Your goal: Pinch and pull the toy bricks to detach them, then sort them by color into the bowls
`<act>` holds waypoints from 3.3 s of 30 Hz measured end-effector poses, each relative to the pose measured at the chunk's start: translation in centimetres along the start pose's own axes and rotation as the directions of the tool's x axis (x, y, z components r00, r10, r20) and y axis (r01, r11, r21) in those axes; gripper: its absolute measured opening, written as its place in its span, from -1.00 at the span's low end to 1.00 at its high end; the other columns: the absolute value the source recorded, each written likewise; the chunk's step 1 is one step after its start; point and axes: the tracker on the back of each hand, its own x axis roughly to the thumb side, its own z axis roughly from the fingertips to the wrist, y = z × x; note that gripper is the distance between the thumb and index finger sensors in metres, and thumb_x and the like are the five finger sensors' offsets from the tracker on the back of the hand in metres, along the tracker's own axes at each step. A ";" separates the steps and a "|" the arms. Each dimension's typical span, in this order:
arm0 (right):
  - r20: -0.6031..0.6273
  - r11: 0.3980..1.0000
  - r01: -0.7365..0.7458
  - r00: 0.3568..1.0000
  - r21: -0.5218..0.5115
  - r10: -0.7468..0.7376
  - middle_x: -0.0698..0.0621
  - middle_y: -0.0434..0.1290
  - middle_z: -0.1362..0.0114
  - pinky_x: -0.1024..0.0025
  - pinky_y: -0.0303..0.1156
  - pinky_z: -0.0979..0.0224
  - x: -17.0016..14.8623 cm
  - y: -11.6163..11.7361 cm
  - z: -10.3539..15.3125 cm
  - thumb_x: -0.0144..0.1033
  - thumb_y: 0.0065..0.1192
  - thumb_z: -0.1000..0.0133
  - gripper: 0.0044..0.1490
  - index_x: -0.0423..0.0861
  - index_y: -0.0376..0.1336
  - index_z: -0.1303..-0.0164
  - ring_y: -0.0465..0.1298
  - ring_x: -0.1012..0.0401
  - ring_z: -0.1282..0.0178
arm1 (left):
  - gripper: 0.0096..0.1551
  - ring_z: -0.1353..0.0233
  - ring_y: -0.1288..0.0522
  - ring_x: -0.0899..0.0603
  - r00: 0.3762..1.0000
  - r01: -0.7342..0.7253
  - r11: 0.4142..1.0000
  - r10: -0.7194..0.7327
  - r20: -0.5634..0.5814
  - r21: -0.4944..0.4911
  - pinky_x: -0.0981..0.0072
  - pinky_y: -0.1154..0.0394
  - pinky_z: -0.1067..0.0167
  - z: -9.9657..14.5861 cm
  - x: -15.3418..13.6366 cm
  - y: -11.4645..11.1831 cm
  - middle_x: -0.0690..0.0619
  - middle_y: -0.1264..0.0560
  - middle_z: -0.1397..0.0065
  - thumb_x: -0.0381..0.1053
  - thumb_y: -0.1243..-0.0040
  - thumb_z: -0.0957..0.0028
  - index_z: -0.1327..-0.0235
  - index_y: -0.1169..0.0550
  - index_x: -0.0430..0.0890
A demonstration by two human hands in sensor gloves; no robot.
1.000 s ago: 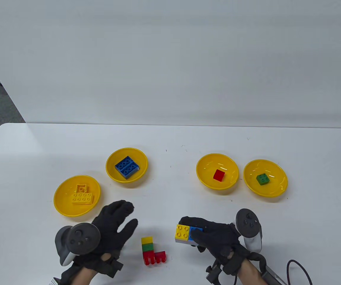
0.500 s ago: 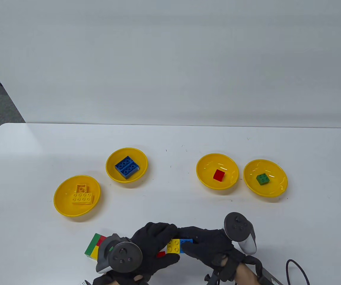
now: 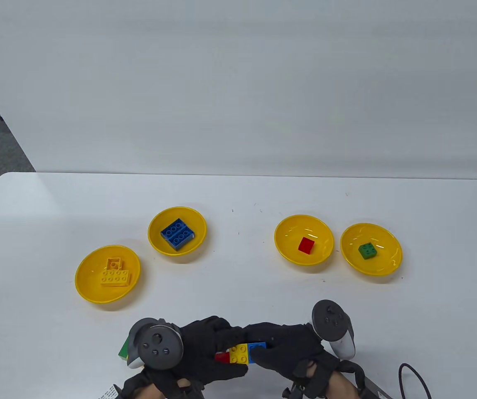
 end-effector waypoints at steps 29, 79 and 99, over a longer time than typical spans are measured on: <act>0.040 0.976 0.143 0.990 -0.168 -0.138 -0.41 0.39 -0.43 -0.30 0.50 0.10 -0.3 -5.0 2.0 0.16 0.32 0.04 -0.08 -0.29 0.40 -0.30 0.49 -0.43 -0.06 | -0.21 -0.30 -0.57 -0.39 0.487 0.658 0.753 -0.437 -0.756 -0.011 -0.32 -0.50 -0.22 1.8 -10.3 16.7 -0.23 -0.53 -0.41 0.09 -0.59 0.09 -0.41 -0.52 -0.07; 0.020 0.967 0.030 0.999 -0.253 -0.026 -0.37 0.55 -0.19 -0.09 0.69 0.28 -0.8 -1.2 0.4 -0.21 0.64 0.24 -0.17 -0.34 0.42 -0.19 0.69 -0.11 0.22 | -0.12 -0.36 -0.49 -0.41 0.967 0.195 0.980 -0.198 -0.160 -0.034 -0.32 -0.45 -0.26 -4.0 1.9 3.5 -0.24 -0.46 -0.49 0.34 -0.43 0.06 -0.47 -0.47 -0.05; 0.155 0.967 -0.123 0.975 -0.224 0.160 -0.38 0.62 -0.11 -0.10 0.72 0.33 1.5 -0.4 0.9 -0.26 0.70 0.35 -0.17 -0.40 0.50 -0.07 0.73 -0.15 0.27 | -0.27 -0.08 -0.66 -0.33 0.917 -0.385 0.914 0.363 -0.165 -0.128 -0.26 -0.55 -0.09 -4.8 -3.4 2.0 -0.24 -0.68 -0.16 0.22 -0.65 0.13 -0.20 -0.69 -0.16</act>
